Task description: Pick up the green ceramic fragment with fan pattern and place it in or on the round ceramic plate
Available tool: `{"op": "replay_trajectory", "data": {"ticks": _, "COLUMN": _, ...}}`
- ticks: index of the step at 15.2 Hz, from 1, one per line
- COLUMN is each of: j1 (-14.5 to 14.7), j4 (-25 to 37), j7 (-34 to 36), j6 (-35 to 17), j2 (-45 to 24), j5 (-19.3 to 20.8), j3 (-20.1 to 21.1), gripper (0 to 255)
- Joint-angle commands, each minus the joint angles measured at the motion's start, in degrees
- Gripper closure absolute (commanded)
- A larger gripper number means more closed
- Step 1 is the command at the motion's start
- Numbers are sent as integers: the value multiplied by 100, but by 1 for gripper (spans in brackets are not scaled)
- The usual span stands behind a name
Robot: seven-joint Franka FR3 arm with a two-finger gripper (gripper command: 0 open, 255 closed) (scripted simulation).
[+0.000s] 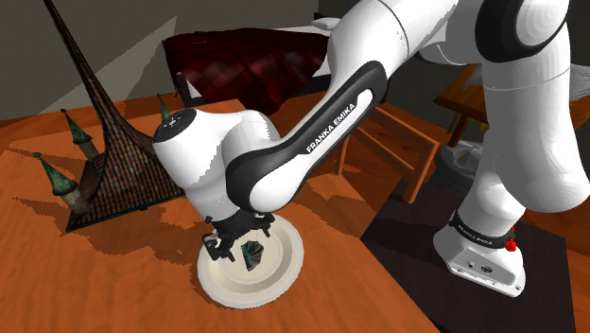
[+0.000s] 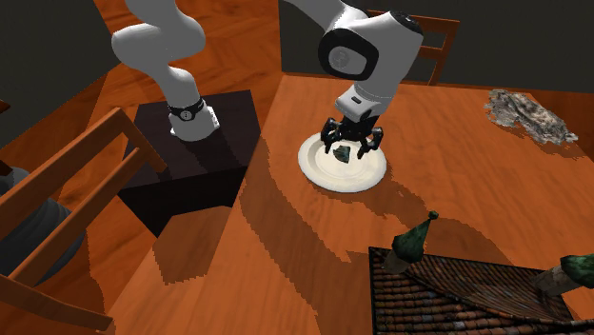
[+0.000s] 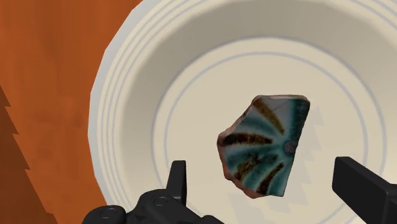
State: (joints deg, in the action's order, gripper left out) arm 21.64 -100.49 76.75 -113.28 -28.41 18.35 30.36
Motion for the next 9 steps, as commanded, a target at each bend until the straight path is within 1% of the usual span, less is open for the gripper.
{"op": "replay_trajectory", "data": {"ticks": 1, "j1": 4, "j4": 121, "j7": -31, "j6": 167, "j2": 55, "j5": -46, "j3": 27, "gripper": 0}}
{"op": "replay_trajectory", "data": {"ticks": 4, "j1": 33, "j4": 509, "j7": -105, "j6": 648, "j2": 170, "j5": -152, "j3": 87, "gripper": 0}}
{"op": "replay_trajectory", "data": {"ticks": 9, "j1": 33, "j4": 509, "j7": -105, "j6": 648, "j2": 170, "j5": -152, "j3": 87, "gripper": 0}}
